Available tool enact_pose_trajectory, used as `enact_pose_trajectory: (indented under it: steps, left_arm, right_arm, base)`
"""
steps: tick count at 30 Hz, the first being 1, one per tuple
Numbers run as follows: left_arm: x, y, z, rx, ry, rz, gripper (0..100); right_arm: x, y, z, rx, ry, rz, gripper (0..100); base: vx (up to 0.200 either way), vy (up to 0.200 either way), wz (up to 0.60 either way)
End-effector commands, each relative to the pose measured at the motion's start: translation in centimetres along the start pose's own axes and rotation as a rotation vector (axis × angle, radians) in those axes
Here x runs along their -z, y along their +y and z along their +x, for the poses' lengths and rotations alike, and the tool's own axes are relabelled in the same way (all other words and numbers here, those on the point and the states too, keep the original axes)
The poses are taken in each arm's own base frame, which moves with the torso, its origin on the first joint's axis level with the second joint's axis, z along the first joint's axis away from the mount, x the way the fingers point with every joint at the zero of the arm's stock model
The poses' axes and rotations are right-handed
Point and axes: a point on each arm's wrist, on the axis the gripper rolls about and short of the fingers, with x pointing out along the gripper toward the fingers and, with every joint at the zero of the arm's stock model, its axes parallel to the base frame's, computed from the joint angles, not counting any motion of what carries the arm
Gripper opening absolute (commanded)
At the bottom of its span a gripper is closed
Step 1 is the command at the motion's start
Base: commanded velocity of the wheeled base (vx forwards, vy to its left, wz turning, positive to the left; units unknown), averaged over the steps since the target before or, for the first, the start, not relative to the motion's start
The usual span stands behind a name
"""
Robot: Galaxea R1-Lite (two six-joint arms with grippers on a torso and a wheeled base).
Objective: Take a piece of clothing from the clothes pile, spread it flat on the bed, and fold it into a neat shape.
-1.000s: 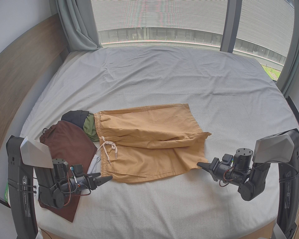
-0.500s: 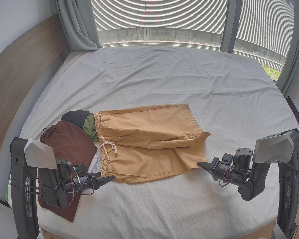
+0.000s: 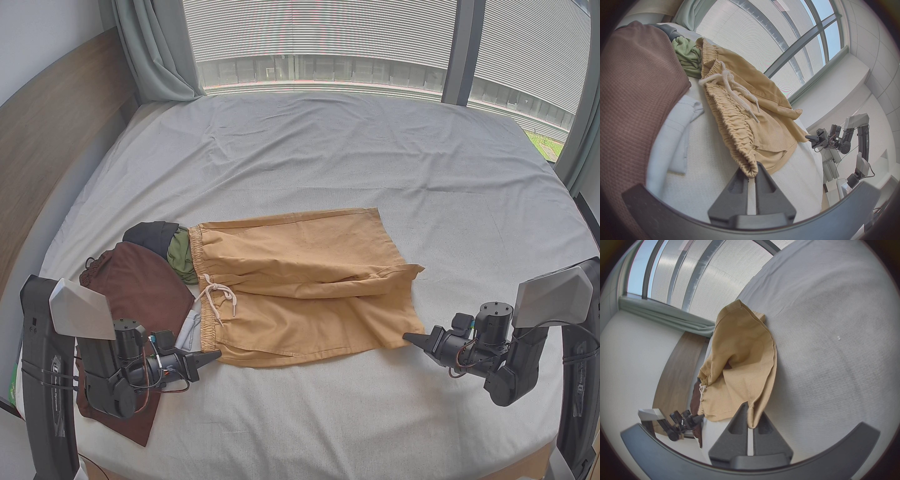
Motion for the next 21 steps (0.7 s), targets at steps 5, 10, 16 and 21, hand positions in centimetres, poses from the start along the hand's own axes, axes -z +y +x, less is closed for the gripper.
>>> enact_pose_trajectory:
  steps: [5,10,16,21]
  left_arm:
    - [-1.3,-0.7,-2.8,-0.032,-0.034,-0.004,0]
    - [-1.4,-0.4,-4.2,-0.053,-0.041,-0.025,0]
    - [-0.6,-1.2,-5.2,-0.047,-0.007,-0.053,0]
    - [-0.5,-1.2,-5.6,-0.057,-0.005,-0.059,0]
  right_arm:
    - [0.5,-2.0,-2.8,0.101,0.026,-0.135,0]
    - [0.9,-2.0,-3.4,0.114,0.042,-0.159,0]
    - [1.7,-2.3,-4.4,0.134,0.083,-0.205,0]
    - [2.2,-2.6,-5.6,0.133,0.125,-0.235,0]
  base:
    - [0.000,0.000,0.00]
    - [0.000,0.000,0.00]
    - [0.000,0.000,0.00]
    - [0.000,0.000,0.00]
